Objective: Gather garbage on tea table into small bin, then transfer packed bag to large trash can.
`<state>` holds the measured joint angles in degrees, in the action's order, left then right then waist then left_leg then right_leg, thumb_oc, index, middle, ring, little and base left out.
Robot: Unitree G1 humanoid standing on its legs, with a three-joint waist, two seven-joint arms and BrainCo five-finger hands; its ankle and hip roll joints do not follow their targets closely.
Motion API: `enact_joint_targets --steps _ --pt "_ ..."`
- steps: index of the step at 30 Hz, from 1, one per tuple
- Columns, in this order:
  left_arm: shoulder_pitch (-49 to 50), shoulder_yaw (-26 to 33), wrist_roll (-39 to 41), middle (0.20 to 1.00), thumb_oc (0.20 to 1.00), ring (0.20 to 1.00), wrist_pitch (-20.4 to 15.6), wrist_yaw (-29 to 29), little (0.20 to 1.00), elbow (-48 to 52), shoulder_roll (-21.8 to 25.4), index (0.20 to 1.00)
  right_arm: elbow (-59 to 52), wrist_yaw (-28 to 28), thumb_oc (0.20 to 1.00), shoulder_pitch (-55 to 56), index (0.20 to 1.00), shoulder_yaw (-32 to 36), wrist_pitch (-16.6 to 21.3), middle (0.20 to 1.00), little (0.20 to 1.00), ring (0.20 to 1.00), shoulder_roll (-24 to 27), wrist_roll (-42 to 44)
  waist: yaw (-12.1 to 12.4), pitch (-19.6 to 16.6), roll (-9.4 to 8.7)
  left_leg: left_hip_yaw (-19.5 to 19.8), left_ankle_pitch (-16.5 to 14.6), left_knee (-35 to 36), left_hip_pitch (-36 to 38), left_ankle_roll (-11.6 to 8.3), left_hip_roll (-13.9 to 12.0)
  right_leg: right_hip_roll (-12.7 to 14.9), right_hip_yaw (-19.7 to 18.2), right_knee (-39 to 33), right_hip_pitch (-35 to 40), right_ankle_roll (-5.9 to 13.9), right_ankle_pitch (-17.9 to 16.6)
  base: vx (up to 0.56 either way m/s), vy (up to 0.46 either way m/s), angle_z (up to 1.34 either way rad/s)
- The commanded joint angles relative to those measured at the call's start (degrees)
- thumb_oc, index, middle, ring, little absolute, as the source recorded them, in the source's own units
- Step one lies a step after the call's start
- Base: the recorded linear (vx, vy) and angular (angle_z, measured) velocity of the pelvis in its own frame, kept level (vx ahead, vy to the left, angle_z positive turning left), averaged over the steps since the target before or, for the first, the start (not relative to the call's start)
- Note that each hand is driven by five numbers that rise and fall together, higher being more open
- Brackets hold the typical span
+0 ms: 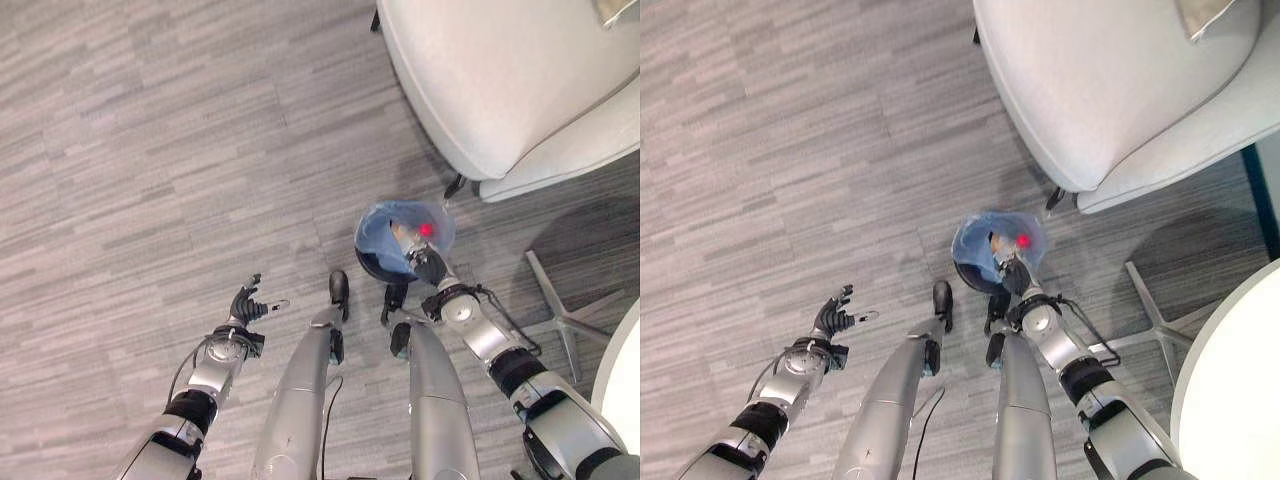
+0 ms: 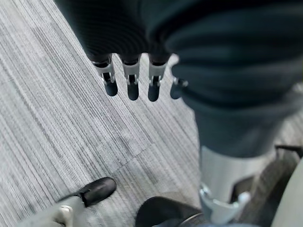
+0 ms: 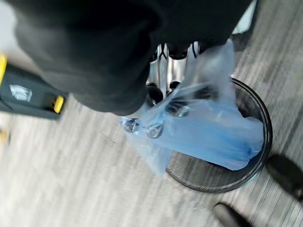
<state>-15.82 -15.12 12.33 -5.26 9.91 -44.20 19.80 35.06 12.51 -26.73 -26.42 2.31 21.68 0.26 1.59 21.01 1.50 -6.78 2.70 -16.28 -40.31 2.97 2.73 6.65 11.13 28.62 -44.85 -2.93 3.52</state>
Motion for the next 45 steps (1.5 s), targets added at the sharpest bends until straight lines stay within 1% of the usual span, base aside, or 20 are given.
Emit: enact_joint_targets --steps 1,3,6,8,12,15,18,21,22,25,28,30,31,33,35,36,37,39,41,45 --pt "3.42 0.06 -1.71 1.0 1.0 1.0 -0.12 -1.11 1.0 -2.18 1.15 1.0 -3.25 -2.23 0.2 1.96 0.2 1.21 3.75 0.2 0.2 0.2 -2.81 6.2 -0.21 -1.61 -1.6 2.95 -3.21 6.61 8.44 -4.1 -2.59 2.46 -1.7 -11.44 7.44 8.69 -3.2 0.02 0.017 -0.11" --pt "5.1 0.48 -2.37 1.0 1.0 1.0 0.09 -1.65 1.0 -2.53 1.1 1.0 -4.63 -3.87 0.2 4.78 0.2 2.27 4.03 0.2 0.2 0.2 -3.77 8.86 -0.69 -1.96 -2.35 2.39 -1.16 9.51 12.5 -4.02 -2.41 2.43 -1.17 -15.02 11.94 8.58 -5.24 0.05 0.028 -0.13" --pt "8.09 1.75 -3.03 1.0 1.0 1.0 0.28 -2.41 1.0 -2.53 1.08 1.0 -7.58 -5.93 0.2 8.64 0.2 4.08 4.48 0.2 0.2 0.2 -4.07 12.78 -1.31 -3.73 -3.24 1.39 -0.97 13.46 20.44 -4.35 -2.58 1.8 -0.76 -19.35 20.16 9.37 -5.89 0.17 0.057 -0.09" --pt "11.55 3.42 -3.97 1.0 1.0 1.0 0.54 -3.36 1.0 -2.37 1.82 1.0 -10.52 -8.34 0.2 12.55 0.2 5.91 4.64 0.2 0.2 0.2 -4.1 15.51 -1.99 -6.39 -4.07 0.65 -1.23 16.26 27.07 -4.56 -2.73 1.01 -1.22 -23.01 27.18 9.98 -6.37 0.24 0.092 -0.16" --pt "17.05 5.86 -4.67 1.0 1.0 1.0 0.63 -4.62 1.0 -0.07 1.4 1.0 -17.21 -11.2 0.2 17.06 0.2 8.13 4.64 0.2 0.2 0.2 -3.63 17.93 -2.43 -11.2 -4.87 -1.03 -1.95 20.1 35.4 -4.18 -1.91 -0.49 -3.19 -27.95 34.73 11.01 -7.76 0.15 0.127 -0.27" --pt "19.23 6.62 -4.55 1.0 1.0 1.0 0.9 -5.22 1.0 1.61 0.86 1.0 -20.72 -12.42 0.2 18.42 0.2 8.32 4.61 0.2 0.2 0.2 -4.03 19.05 -2.36 -12.85 -4.92 -1.68 -2.72 21.28 38.31 -3.91 -1.62 -0.82 -4.68 -29.01 36.79 11.63 -8.49 0.06 0.115 -0.43" --pt "19.12 6.66 -3.89 1.0 1.0 1.0 0.7 -5.33 1.0 3.49 1.05 1.0 -23.59 -12.77 0.2 18.43 0.2 8.76 4.79 0.2 0.2 0.2 -4.0 18.9 -2.52 -12.18 -4.6 -1.76 -2.17 21.28 38.47 -3.63 -2.13 -1.26 -6.48 -25.18 35.33 12.48 -8.27 -0.11 0.039 -0.26" --pt "18.51 5.31 -4.59 1.0 1.0 1.0 0.55 -6.2 1.0 7.77 2.1 1.0 -26.38 -12.88 0.2 18.45 0.2 9.21 5.54 0.2 0.2 0.2 -3.82 19.24 -2.24 -10.76 -3.48 -1.4 0.0 21.13 36.9 -2.89 -3.16 -3.91 -10.43 -15.23 34.88 11.45 -2.34 -0.22 0.024 -0.03" --pt "18.5 5.31 -4.59 1.0 1.0 1.0 0.56 -6.2 1.0 7.78 2.11 1.0 -26.39 -12.88 0.2 18.44 0.2 9.22 5.53 0.2 0.2 0.2 -3.82 19.24 -2.18 -10.89 -3.46 -1.46 0.11 21.17 36.72 -2.91 -3.21 -3.97 -10.49 -15.3 34.7 11.42 -2.49 -0.15 -0.01 0.1" --pt "18.58 4.15 -5.91 1.0 1.0 1.0 0.48 -7.39 1.0 10.96 3.41 1.0 -28.9 -12.84 0.2 18.39 0.2 10.18 5.91 0.2 0.2 0.2 -3.5 18.85 -0.74 -12.85 -3.59 -0.72 1.42 20.52 34.58 -2.97 -3.58 -4.65 -11.65 -9.67 39.59 10.01 1.28 -0.17 -0.123 0.23" --pt "19.42 4.24 -5.99 1.0 1.0 1.0 0.23 -7.5 1.0 14.64 4.27 1.0 -29.93 -12.4 0.2 17.48 0.2 10.02 5.54 0.2 0.2 0.2 -3.39 18.31 1.65 -13.96 -4.54 -0.26 3.12 19.94 31.4 -3.59 -3.45 -4.8 -11.65 -15.49 44.25 9.09 3.87 -0.13 -0.175 0.14" --pt "19.65 3.82 -6.01 1.0 1.0 1.0 0.21 -7.55 1.0 16.74 4.62 1.0 -30.36 -11.59 0.2 16.49 0.2 9.69 5.51 0.2 0.2 0.2 -3.33 18.06 2.26 -13.98 -4.52 0.26 5.62 19.65 28.7 -4.92 -4.02 -6.42 -12.6 -20.09 44.85 7.66 4.89 -0.3 -0.252 0.12" --pt "17.96 2.36 -5.9 1.0 1.0 1.0 0.07 -7.76 1.0 19.87 4.78 1.0 -30.51 -9.8 0.2 13.98 0.2 9.79 5.91 0.2 0.2 0.2 -1.68 17.76 2.33 -11.85 -3.61 1.66 8.89 17.4 22.95 -8.22 -4.54 -8.64 -12.18 -24.52 44.46 5.81 4.16 -0.51 -0.274 0.19" --pt "16.19 1.27 -5.84 1.0 1.0 1.0 -0.15 -8.15 1.0 21.65 4.69 1.0 -30.48 -8.92 0.2 12.3 0.2 10.02 5.81 0.2 0.2 0.2 -0.24 17.58 1.44 -10.39 -3.84 0.2 6.28 14.22 21.91 -7.48 -4.25 -7.81 -9.78 -24.72 42.63 5.89 3.1 -0.49 -0.17 1.09" --pt "15.04 0.25 -6.53 1.0 1.0 1.0 -0.77 -9.13 1.0 24.31 5.03 1.0 -31.36 -8.72 0.2 11.53 0.2 10.22 5.67 0.2 0.2 0.2 0.48 17.44 -0.16 -10.86 -4.99 -1.49 1.11 8.99 22.88 -5.99 -4.52 -6.1 -7.13 -25.71 40.62 6.37 1.09 -0.3 -0.067 1.88" --pt "13.53 -1.61 -7.63 1.0 1.0 1.0 -1.5 -10.14 1.0 26.83 5.49 1.0 -31.91 -9.02 0.2 10.55 0.2 10.09 5.84 0.2 0.2 0.2 1.27 17.76 -1.18 -11.19 -6.57 -0.26 -6.21 2.99 25.9 -5.44 -4.24 -4.16 -5.51 -26.82 40.13 6.82 -0.58 -0.18 -0.028 0.61" --pt "13.06 -2.08 -7.49 1.0 1.0 1.0 -1.68 -10.18 1.0 27.63 5.44 1.0 -31.98 -9.27 0.2 10.49 0.2 10.2 5.9 0.2 0.2 0.2 1.45 18.1 -1.73 -11.58 -6.7 -0.39 -7.47 3.3 28.05 -5.39 -4.8 -3.89 -4.87 -27.15 40.01 6.84 -0.68 -0.12 0.01 0.23" --pt "12.81 -3.17 -7.91 1.0 1.0 1.0 -1.72 -10.42 1.0 29.53 5.6 1.0 -32.81 -9.69 0.2 11.4 0.2 10.88 5.61 0.2 0.2 0.2 1.37 18.98 -2.87 -12.88 -5.99 -1.68 -7.1 6.71 32.53 -5.53 -6.07 -4.22 -3.19 -27.03 39.57 7.12 -0.66 0.02 0.083 0.82" --pt "12.71 -3.93 -8.05 1.0 1.0 1.0 -1.95 -11.47 1.0 31.77 5.53 1.0 -34.67 -10.38 0.2 13.17 0.2 12.07 5.93 0.2 0.2 0.2 1.78 20.06 -3.46 -14.04 -5.51 -1.31 -5.57 13.84 35.74 -6.07 -5.79 -4.47 -1.97 -27.7 40.0 7.45 -1.15 0.04 0.128 0.76" --pt "12.47 -5.04 -9.57 1.0 1.0 1.0 -2.76 -12.77 1.0 34.37 6.36 1.0 -36.43 -12.18 0.2 14.45 0.2 11.83 5.88 0.2 0.2 0.2 1.2 21.21 -3.34 -15.7 -5.98 -1.47 -5.05 18.35 38.91 -5.83 -4.99 -4.56 -2.65 -29.06 41.5 8.0 -1.9 0.04 0.09 -0.06"
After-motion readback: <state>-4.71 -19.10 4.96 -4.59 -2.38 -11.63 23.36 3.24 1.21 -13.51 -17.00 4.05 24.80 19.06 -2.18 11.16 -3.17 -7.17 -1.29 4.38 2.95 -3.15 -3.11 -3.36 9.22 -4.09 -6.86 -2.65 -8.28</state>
